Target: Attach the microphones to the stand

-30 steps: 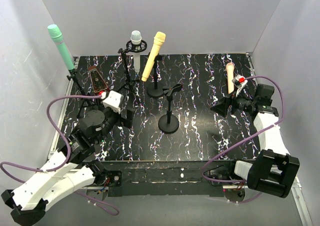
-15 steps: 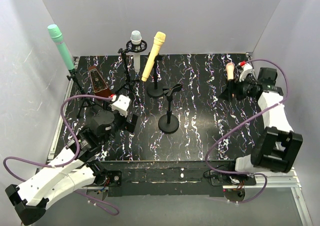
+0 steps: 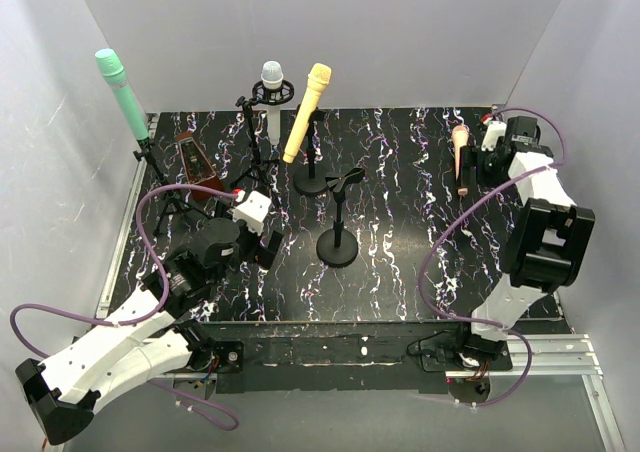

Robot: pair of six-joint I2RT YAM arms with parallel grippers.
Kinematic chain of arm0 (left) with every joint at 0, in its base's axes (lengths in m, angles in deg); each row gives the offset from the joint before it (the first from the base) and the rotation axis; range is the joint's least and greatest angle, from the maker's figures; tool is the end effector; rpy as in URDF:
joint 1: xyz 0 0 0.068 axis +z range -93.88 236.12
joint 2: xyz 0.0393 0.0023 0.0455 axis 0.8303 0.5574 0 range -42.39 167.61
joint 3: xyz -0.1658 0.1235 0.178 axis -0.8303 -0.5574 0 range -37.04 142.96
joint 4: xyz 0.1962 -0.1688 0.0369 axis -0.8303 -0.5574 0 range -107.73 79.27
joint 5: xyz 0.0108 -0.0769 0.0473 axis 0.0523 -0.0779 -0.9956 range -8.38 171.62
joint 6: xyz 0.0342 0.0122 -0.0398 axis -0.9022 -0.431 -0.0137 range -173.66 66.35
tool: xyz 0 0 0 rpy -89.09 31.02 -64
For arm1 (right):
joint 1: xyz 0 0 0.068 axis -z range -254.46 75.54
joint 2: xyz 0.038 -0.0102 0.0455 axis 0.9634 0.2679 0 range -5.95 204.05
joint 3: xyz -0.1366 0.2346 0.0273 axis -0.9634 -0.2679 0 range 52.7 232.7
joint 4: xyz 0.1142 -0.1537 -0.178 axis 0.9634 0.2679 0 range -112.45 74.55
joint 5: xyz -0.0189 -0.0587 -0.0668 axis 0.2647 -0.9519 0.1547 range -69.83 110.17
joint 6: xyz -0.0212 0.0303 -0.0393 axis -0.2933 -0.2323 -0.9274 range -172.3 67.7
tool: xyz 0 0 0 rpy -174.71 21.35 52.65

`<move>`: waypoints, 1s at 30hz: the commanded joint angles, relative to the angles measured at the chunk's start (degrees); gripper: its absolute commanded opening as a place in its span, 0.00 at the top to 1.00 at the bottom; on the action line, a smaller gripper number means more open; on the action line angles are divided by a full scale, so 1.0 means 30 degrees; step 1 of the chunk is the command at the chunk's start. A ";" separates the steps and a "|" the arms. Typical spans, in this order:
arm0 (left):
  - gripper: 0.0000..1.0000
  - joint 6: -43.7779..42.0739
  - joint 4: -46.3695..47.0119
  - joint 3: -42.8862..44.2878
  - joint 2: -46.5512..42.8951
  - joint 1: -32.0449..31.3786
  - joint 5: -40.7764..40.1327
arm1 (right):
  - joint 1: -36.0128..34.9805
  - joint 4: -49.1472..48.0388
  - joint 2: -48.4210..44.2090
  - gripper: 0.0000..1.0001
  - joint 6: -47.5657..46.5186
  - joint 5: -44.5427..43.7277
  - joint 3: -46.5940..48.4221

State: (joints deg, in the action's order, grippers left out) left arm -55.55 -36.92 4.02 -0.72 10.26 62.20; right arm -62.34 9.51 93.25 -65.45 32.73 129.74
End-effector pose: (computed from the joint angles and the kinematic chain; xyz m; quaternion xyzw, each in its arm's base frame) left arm 0.1230 -0.1098 0.2980 0.2590 0.8034 -0.0601 0.5327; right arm 0.3687 -0.0712 0.2492 -0.0422 0.9453 0.0346 0.3215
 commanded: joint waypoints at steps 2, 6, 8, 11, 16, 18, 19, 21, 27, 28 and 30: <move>0.02 -0.0103 -0.0116 0.0376 -0.0208 0.0084 0.0058 | -0.0641 -0.0080 0.2027 0.08 0.0691 -0.2192 0.2823; 0.02 -0.0132 -0.0116 0.0347 -0.0267 0.0084 -0.0030 | -0.0671 0.0855 0.4398 0.13 0.0896 -0.2107 0.5224; 0.02 -0.0132 -0.0116 0.0347 -0.0238 0.0084 -0.0031 | -0.0729 0.1499 0.5425 0.16 0.0984 -0.1843 0.6337; 0.02 -0.0190 -0.0116 0.0347 -0.0238 0.0084 -0.0118 | -0.0817 0.2030 0.6715 0.19 0.1071 -0.2134 0.7687; 0.02 -0.0219 -0.0116 0.0347 -0.0208 0.0113 -0.0206 | -0.0846 0.2320 0.8531 0.30 0.1131 -0.2866 0.9619; 0.02 -0.0249 -0.0116 0.0347 -0.0121 0.0113 -0.0206 | -0.0934 0.2907 0.9352 0.33 0.1014 -0.3246 1.0617; 0.02 -0.0220 -0.0087 0.0347 -0.0121 0.0113 -0.0206 | -0.0934 0.3141 0.9704 0.34 0.0955 -0.3306 1.0998; 0.02 -0.0278 -0.0116 0.0318 -0.0033 0.0084 -0.0206 | -0.0934 0.3435 1.0349 0.36 0.0838 -0.3336 1.1584; 0.02 -0.0307 -0.0087 0.0347 0.0260 0.0084 -0.0148 | -0.0964 0.4371 1.1844 0.40 0.0428 -0.3395 1.3283; 0.02 -0.0307 -0.0087 0.0318 0.0289 0.0084 -0.0148 | -0.0964 0.4577 1.2020 0.41 0.0340 -0.3308 1.3519; 0.02 -0.0307 -0.0116 0.0347 0.0348 0.0084 -0.0177 | -0.0964 0.4842 1.2255 0.47 0.0165 -0.3074 1.3871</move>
State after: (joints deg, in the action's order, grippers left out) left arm -56.05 -37.47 4.02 0.22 10.26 62.16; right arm -64.90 21.01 128.40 -63.46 23.15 167.16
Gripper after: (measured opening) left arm 0.982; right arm 0.575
